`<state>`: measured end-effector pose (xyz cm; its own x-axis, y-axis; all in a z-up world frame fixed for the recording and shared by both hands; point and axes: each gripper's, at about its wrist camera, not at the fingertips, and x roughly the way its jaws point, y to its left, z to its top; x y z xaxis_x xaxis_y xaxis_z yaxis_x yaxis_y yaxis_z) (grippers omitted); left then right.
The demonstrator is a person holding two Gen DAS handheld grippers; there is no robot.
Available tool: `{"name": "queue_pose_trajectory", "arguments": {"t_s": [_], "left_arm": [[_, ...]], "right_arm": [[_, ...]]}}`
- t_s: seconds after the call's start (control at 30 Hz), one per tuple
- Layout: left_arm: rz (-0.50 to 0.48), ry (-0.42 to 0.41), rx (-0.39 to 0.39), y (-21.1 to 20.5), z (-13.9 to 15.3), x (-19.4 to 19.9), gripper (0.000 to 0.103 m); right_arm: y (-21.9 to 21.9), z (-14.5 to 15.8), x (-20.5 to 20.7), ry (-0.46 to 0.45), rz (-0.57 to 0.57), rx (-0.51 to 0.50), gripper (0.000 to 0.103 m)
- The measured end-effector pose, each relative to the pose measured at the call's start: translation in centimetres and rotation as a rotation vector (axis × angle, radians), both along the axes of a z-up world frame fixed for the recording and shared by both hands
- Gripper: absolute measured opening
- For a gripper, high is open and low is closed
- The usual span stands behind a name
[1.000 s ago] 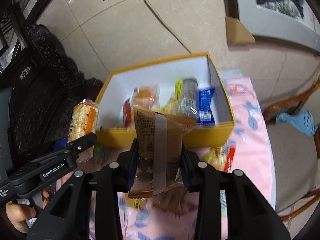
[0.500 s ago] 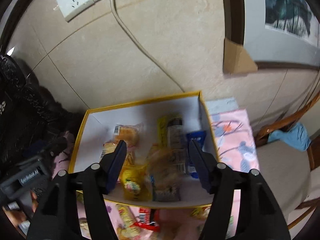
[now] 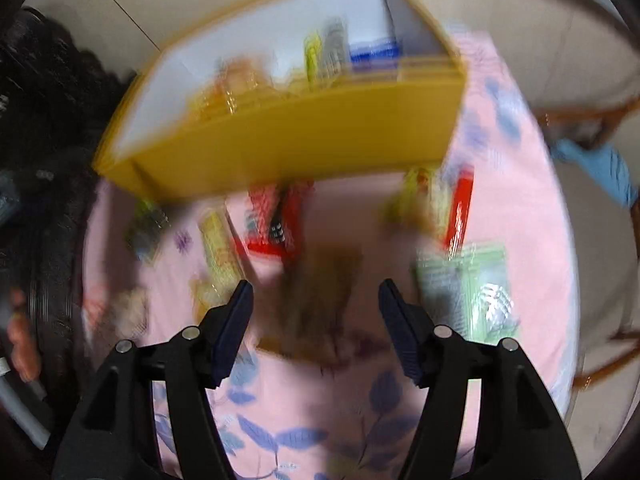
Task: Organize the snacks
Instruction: 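Grasp the round cookie pack with the left tool while the right tool regrasps the brown pastry bag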
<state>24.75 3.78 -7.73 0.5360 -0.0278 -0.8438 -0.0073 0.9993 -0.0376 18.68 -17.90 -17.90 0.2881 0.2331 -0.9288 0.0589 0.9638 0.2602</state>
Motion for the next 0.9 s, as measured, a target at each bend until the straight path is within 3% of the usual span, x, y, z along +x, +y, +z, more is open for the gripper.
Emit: {"name": "queue_pose_trajectory", "arguments": {"t_s": [0.2,0.37,0.43,0.47,0.5,0.57,0.73,0.9], "left_arm": [[0.011,0.048,-0.006,1.3,-2.2,-4.8,0.096],[0.028,0.090,-0.025,2.5,-3.8,-6.6,0.096],[0.035,0.108,-0.018,2.6,-4.5,-6.9,0.096],[0.035,0.120,-0.015,2.6,-5.0,-7.1,0.096],[0.032,0.130,-0.014,2.5,-5.5,-7.2,0.096],[0.015,0.154,-0.013,1.9,-6.6,-7.5,0.096],[-0.070,0.191,-0.009,-0.8,-8.8,-7.7,0.096],[-0.154,0.228,0.048,-4.5,-11.6,-6.9,0.096]], "right_arm": [[1.0,-3.1,-0.6,0.012,-0.090,0.023,0.066],[2.5,-4.9,1.0,-0.001,-0.105,-0.033,0.070],[4.2,-5.1,1.2,-0.025,-0.049,-0.139,0.071],[5.1,-5.4,1.0,-0.031,-0.005,-0.207,0.067],[5.7,-5.5,0.6,-0.050,0.029,-0.258,0.053],[5.6,-5.4,0.0,-0.067,0.058,-0.254,0.042],[2.6,-5.5,-3.0,-0.016,0.068,-0.201,0.040],[1.2,-5.7,-6.1,-0.006,0.079,-0.194,0.040]]}}
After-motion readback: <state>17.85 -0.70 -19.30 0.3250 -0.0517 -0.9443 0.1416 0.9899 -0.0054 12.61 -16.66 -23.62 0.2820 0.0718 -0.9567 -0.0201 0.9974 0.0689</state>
